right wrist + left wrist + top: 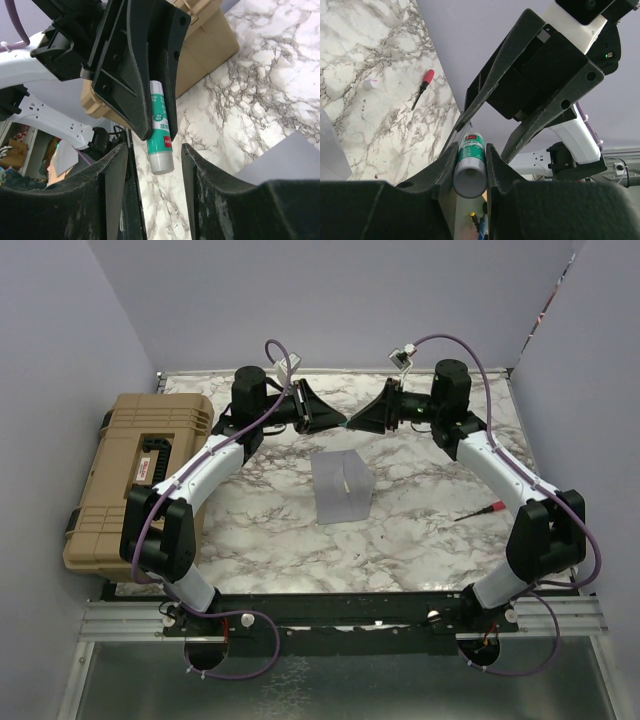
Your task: Place the letter into the envelope and seal it
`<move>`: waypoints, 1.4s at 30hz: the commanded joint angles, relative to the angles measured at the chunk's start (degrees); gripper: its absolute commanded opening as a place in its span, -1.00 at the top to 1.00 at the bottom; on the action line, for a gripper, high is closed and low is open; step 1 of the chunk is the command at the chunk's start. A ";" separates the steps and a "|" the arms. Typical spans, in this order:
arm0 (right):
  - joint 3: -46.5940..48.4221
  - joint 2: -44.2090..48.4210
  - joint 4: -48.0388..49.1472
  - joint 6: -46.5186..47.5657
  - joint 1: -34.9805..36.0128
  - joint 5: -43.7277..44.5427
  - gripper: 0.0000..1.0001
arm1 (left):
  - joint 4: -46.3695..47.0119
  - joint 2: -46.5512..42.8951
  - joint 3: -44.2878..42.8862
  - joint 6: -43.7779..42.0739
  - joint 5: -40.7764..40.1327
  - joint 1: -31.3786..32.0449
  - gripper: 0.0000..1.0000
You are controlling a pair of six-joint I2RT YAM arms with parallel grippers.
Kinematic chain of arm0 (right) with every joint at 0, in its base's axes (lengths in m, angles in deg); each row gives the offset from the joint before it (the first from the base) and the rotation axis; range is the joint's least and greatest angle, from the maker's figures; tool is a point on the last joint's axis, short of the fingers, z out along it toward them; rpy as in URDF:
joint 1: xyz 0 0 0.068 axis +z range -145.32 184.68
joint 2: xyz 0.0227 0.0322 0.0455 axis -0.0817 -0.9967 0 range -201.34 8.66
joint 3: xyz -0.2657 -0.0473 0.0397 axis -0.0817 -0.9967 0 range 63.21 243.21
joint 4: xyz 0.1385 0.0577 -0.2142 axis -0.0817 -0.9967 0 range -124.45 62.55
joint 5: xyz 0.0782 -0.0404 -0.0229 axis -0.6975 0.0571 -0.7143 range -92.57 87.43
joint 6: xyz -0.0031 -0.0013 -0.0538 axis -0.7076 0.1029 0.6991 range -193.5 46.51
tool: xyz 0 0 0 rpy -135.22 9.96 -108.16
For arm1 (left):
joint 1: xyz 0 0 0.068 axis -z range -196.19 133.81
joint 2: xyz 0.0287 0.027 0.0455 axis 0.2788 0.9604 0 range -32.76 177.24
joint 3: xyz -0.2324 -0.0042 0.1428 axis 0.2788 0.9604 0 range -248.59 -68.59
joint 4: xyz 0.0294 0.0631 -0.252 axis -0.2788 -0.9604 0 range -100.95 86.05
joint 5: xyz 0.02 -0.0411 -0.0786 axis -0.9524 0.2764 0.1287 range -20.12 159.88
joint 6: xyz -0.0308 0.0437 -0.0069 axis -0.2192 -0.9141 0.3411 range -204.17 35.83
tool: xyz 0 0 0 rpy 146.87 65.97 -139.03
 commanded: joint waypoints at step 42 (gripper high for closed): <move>-13.19 12.20 23.04 -30.71 1.31 33.30 0.99 | 38.56 5.43 -2.13 7.83 -22.81 8.60 0.13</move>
